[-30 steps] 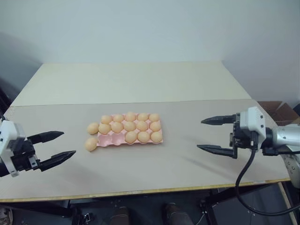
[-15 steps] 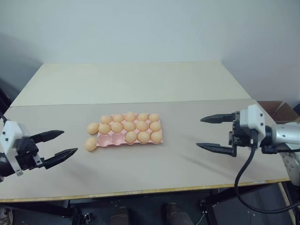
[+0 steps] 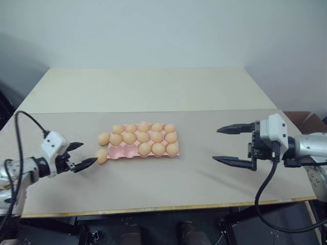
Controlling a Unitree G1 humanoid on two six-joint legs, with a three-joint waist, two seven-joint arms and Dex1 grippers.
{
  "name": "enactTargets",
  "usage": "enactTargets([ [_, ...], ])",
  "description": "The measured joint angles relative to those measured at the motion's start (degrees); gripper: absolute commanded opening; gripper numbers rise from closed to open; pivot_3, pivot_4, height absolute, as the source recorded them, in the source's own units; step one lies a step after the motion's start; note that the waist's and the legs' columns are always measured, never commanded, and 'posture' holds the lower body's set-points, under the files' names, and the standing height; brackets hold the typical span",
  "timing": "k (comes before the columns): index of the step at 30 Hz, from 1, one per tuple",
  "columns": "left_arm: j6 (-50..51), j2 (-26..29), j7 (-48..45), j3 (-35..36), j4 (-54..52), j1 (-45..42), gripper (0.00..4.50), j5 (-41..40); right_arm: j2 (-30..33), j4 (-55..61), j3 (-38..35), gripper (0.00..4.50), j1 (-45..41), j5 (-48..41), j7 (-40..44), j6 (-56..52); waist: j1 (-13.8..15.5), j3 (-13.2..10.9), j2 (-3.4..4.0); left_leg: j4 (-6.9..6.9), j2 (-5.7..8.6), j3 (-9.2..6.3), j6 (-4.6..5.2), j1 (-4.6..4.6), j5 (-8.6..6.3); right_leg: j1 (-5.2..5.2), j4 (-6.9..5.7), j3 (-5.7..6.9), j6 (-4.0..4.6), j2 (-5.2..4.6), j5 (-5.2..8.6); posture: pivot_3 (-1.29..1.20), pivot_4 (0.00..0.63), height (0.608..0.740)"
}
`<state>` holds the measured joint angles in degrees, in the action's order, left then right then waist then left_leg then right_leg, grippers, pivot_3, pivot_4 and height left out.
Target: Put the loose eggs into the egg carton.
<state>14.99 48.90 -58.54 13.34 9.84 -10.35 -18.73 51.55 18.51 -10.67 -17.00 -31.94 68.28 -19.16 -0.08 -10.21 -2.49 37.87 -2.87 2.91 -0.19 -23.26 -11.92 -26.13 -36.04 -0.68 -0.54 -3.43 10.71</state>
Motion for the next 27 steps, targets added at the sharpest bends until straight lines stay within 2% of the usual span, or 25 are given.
enactTargets([
  [6,-3.2,-2.7,-2.8,-5.4,8.2,-6.4,4.48,2.0,0.0,1.4,-0.2,4.50,0.6,-0.7,-0.5,0.0,0.0,0.0,-0.03,0.00,0.00,0.00,0.00,0.04,0.00,0.02,-0.04,-0.01,-0.02,0.02,-0.05,0.00,0.150,0.740],
  [14,-5.8,-3.4,-3.4,-6.6,13.4,-8.3,4.48,3.8,0.2,2.4,-1.4,4.50,2.4,-0.9,-1.0,-0.1,0.0,0.0,-0.05,0.01,0.00,0.00,0.00,0.06,0.00,0.03,-0.05,-0.01,-0.03,0.02,-0.06,0.00,0.150,0.740],
  [17,-6.1,-3.4,-3.6,-6.6,13.5,-8.3,3.92,3.9,0.2,2.4,-1.4,4.50,2.7,-0.9,-1.0,-0.1,0.0,0.0,-0.05,0.01,-0.01,0.00,0.00,0.07,0.00,0.03,-0.07,-0.02,-0.03,0.02,-0.06,0.00,0.150,0.740],
  [21,-6.3,-3.0,-4.5,-6.0,13.3,-7.5,2.74,3.5,0.2,2.5,-1.4,4.50,2.7,-0.9,-1.0,-0.1,-0.1,0.0,-0.05,0.01,-0.01,0.00,0.00,0.06,0.00,0.03,-0.05,-0.02,-0.03,0.01,-0.06,0.00,0.150,0.740],
  [27,-6.4,-1.1,-4.7,-3.4,11.3,-3.3,2.74,2.8,0.2,2.5,-1.4,4.50,2.7,-0.9,-0.9,-0.1,-0.6,0.0,-0.05,0.01,-0.03,0.00,0.00,0.08,0.00,0.03,-0.06,-0.02,-0.02,0.01,-0.06,0.00,0.150,0.740],
])
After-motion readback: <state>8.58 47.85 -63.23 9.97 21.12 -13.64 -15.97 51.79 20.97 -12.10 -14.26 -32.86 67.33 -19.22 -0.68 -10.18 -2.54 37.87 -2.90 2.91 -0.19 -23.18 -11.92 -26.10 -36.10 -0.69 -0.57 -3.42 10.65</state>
